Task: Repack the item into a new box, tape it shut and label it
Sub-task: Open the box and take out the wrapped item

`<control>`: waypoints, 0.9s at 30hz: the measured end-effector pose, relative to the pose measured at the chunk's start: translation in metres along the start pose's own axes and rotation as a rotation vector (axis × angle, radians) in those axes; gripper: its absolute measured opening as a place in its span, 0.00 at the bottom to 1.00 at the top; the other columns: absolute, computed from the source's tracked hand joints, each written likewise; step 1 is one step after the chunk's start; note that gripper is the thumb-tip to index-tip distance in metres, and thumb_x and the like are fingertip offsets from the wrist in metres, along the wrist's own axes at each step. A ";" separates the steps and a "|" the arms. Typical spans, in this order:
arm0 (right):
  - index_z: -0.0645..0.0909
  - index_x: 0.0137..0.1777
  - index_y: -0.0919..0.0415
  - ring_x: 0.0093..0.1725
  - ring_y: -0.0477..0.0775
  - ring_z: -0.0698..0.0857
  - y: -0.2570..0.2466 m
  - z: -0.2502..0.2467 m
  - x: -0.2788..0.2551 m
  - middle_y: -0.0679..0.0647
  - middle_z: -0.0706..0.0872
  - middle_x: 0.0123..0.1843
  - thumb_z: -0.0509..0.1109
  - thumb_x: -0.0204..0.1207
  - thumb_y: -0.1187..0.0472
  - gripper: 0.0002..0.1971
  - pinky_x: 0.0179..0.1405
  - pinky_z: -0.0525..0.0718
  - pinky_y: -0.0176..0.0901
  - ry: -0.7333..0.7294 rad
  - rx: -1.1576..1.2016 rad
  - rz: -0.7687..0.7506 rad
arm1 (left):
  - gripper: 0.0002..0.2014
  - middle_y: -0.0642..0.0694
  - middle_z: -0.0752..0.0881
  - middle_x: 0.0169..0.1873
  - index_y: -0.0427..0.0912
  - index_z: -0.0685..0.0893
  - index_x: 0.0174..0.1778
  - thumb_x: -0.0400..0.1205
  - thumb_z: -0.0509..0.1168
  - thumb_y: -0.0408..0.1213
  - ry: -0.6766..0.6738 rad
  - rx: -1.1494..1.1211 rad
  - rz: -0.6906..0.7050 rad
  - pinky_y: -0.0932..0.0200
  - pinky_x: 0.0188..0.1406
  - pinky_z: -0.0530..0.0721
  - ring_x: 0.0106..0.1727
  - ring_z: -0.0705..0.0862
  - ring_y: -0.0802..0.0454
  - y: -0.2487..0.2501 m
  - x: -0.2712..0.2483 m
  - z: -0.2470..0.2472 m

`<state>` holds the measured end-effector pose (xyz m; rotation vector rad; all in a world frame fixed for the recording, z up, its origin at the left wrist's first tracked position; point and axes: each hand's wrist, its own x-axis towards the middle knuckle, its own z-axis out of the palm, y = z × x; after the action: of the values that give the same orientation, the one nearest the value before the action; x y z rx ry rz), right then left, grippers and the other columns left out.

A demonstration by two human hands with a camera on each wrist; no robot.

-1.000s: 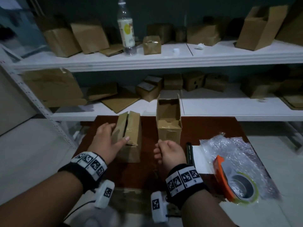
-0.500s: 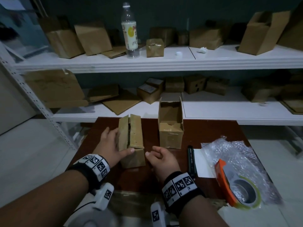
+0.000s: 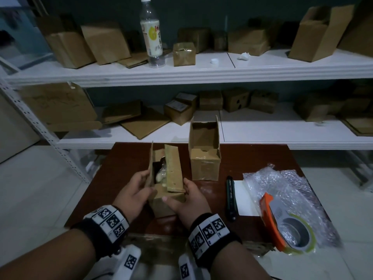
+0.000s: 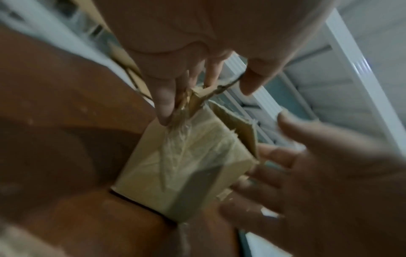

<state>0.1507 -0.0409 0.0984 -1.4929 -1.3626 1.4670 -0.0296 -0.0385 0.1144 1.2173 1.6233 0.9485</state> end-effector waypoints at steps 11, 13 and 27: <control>0.73 0.77 0.44 0.66 0.48 0.84 0.002 -0.005 0.001 0.44 0.84 0.69 0.80 0.72 0.44 0.34 0.68 0.85 0.50 0.071 -0.244 -0.040 | 0.17 0.43 0.88 0.55 0.51 0.78 0.62 0.85 0.59 0.24 0.009 -0.199 -0.140 0.38 0.57 0.87 0.57 0.86 0.42 0.006 -0.008 0.002; 0.74 0.76 0.45 0.65 0.47 0.85 0.003 -0.006 0.003 0.42 0.86 0.67 0.79 0.73 0.47 0.32 0.67 0.85 0.49 0.071 -0.234 -0.041 | 0.17 0.44 0.88 0.54 0.49 0.78 0.64 0.85 0.60 0.24 0.008 -0.188 -0.129 0.44 0.51 0.88 0.55 0.87 0.43 0.007 -0.010 0.002; 0.76 0.72 0.44 0.62 0.44 0.86 0.009 -0.009 0.009 0.40 0.86 0.64 0.78 0.74 0.49 0.27 0.65 0.86 0.47 0.059 -0.241 -0.055 | 0.15 0.41 0.87 0.56 0.44 0.75 0.67 0.87 0.58 0.26 0.010 -0.132 -0.109 0.53 0.43 0.87 0.54 0.87 0.45 0.013 -0.015 0.003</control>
<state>0.1600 -0.0330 0.0892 -1.6197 -1.5755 1.2492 -0.0205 -0.0494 0.1281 1.0262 1.5920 0.9777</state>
